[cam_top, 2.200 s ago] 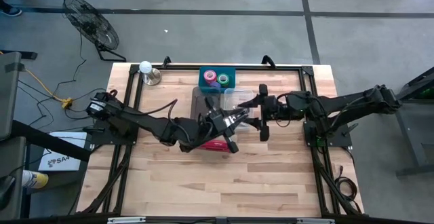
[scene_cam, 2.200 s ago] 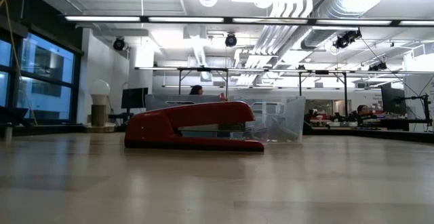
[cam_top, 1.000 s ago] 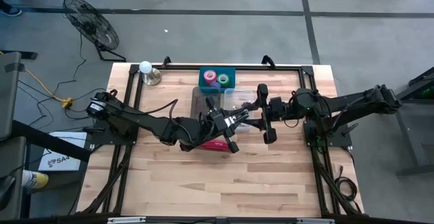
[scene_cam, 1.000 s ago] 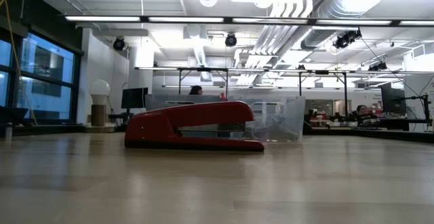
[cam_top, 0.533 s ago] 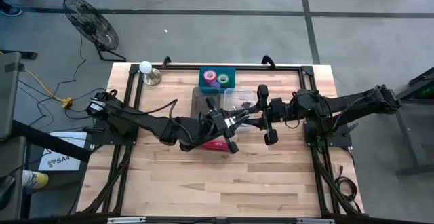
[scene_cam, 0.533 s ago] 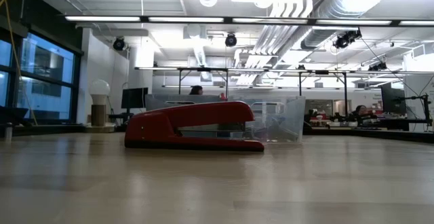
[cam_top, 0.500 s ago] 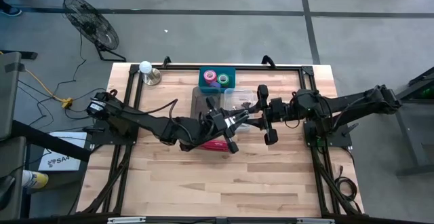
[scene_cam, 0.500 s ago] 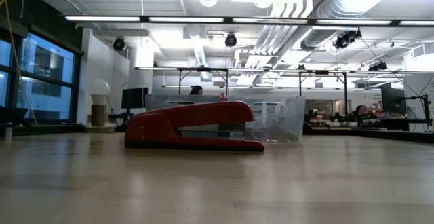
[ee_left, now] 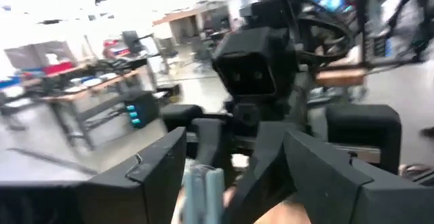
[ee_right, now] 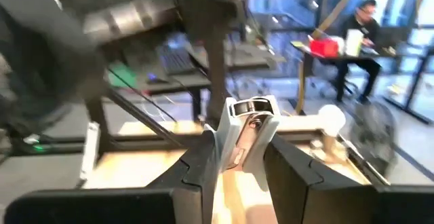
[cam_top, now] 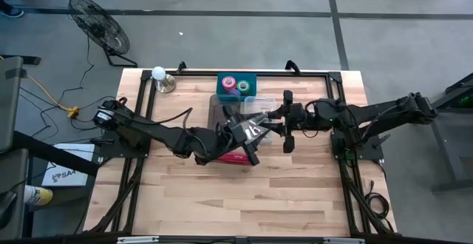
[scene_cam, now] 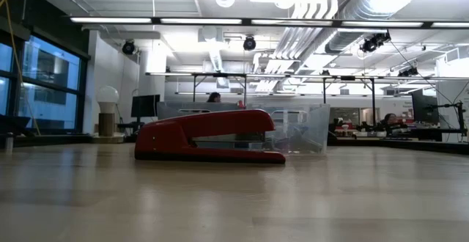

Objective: Pick and place Stapler, Stapler remover, tape
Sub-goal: Put the blue staple remover into the transparent bin

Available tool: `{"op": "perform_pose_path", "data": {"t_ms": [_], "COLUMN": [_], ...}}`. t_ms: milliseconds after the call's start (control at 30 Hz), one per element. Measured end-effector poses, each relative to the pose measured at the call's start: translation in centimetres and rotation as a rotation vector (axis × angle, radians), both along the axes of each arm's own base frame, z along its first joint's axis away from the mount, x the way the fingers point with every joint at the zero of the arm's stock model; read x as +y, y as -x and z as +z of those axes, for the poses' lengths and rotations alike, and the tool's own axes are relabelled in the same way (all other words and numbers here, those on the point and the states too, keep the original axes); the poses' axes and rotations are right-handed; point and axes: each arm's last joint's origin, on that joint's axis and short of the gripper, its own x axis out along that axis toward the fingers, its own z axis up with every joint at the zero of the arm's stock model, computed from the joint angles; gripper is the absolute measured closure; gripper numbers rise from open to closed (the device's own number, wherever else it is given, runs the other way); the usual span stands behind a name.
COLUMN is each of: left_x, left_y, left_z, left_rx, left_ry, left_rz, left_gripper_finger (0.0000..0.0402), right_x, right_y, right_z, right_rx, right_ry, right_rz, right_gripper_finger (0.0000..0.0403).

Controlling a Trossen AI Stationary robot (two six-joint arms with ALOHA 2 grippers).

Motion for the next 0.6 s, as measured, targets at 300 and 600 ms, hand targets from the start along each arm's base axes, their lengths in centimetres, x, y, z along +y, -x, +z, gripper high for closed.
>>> {"op": "perform_pose_path", "data": {"t_ms": [300, 600], "left_x": [0.0, 1.3], "left_y": [3.6, 8.2], "left_z": [2.6, 5.4], "left_rx": [0.06, 0.105], "left_ry": [-0.059, -0.053], "left_rz": [0.203, 0.319], "left_gripper_finger": [0.0157, 0.0156], "right_x": [-2.8, -6.4], "right_y": [0.2, 0.5], "right_z": [-2.5, -5.1], "right_rx": [0.249, 0.489], "right_ry": [-0.1, -0.136], "right_rz": [-0.148, -0.226], "right_gripper_finger": [0.0314, 0.0314]}}
